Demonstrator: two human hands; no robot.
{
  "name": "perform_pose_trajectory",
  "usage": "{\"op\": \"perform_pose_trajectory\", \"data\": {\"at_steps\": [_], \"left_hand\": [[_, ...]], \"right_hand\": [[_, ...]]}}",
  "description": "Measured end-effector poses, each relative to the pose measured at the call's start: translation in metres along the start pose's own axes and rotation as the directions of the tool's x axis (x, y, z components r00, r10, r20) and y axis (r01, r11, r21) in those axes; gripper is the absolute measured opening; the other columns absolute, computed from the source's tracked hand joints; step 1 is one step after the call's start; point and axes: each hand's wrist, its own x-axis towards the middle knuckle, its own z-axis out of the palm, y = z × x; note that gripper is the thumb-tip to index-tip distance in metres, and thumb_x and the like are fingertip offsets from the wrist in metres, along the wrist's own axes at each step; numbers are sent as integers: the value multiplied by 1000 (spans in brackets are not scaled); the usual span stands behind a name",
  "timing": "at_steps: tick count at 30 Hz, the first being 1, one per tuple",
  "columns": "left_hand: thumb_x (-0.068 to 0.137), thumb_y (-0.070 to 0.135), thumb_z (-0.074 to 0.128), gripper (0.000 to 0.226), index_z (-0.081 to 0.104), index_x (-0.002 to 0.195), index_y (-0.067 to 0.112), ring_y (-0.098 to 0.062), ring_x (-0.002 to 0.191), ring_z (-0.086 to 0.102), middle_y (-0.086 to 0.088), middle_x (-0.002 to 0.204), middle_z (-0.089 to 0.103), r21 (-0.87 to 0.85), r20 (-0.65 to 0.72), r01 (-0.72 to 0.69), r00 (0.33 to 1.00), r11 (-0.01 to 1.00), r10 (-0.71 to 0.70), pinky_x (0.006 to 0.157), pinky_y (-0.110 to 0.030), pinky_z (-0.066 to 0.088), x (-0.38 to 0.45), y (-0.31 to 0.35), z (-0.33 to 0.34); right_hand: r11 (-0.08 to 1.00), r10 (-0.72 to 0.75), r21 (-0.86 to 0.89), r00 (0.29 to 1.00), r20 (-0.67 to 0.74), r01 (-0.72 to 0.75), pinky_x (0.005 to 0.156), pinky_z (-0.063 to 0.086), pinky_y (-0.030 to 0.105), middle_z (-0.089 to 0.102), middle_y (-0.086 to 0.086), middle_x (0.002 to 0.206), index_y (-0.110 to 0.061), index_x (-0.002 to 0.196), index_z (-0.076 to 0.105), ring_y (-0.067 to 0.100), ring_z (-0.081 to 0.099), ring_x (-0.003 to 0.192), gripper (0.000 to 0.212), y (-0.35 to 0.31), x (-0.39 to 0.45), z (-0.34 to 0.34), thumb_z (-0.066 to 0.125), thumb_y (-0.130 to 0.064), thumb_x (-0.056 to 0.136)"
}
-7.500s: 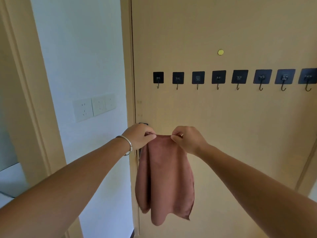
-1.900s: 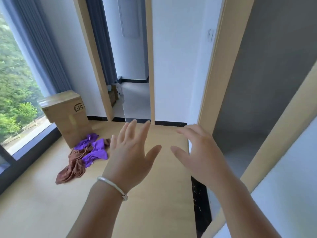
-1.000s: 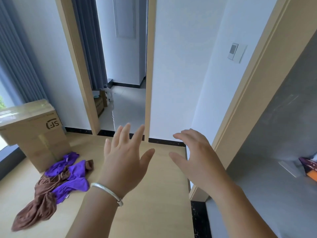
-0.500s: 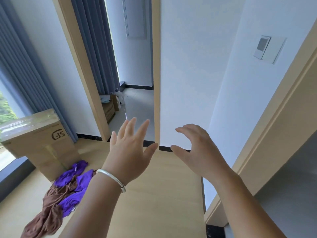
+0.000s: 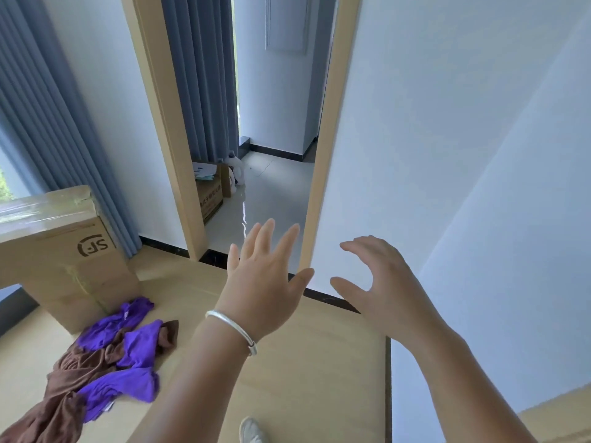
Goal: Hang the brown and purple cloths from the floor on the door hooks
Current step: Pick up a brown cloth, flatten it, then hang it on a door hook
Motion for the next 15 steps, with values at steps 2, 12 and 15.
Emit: {"op": "perform_pose_trajectory", "data": {"at_steps": [2, 12, 15], "left_hand": [[94, 57, 33, 67, 1, 149, 39, -16, 146, -11, 2, 160, -3, -23, -3, 25, 1000, 999, -25, 118, -49, 2, 42, -20, 5], [95, 57, 33, 65, 1, 148, 40, -16, 146, -10, 3, 160, -1, -30, -82, 140, 987, 990, -142, 117, -48, 2, 198, -128, -8], [94, 58, 33, 65, 1, 148, 40, -17, 146, -9, 3, 160, 0, -8, -118, 217, 969, 976, -216, 117, -47, 2, 213, -163, -17]], "right_hand": [[1000, -8, 0, 1000, 22, 8, 99, 23, 15, 35, -30, 129, -37, 134, 45, -13, 23, 128, 54, 6, 44, 13, 58, -51, 84], [990, -115, 82, 993, 29, 113, 101, 27, 15, 45, -25, 130, -33, 125, 56, -10, 32, 129, 41, -12, 245, 81, 59, -44, 86], [979, -178, 108, 982, 60, 170, 99, 21, 5, 43, -28, 126, -32, 124, 57, -8, 31, 131, 38, -28, 284, 110, 61, -40, 87]]}}
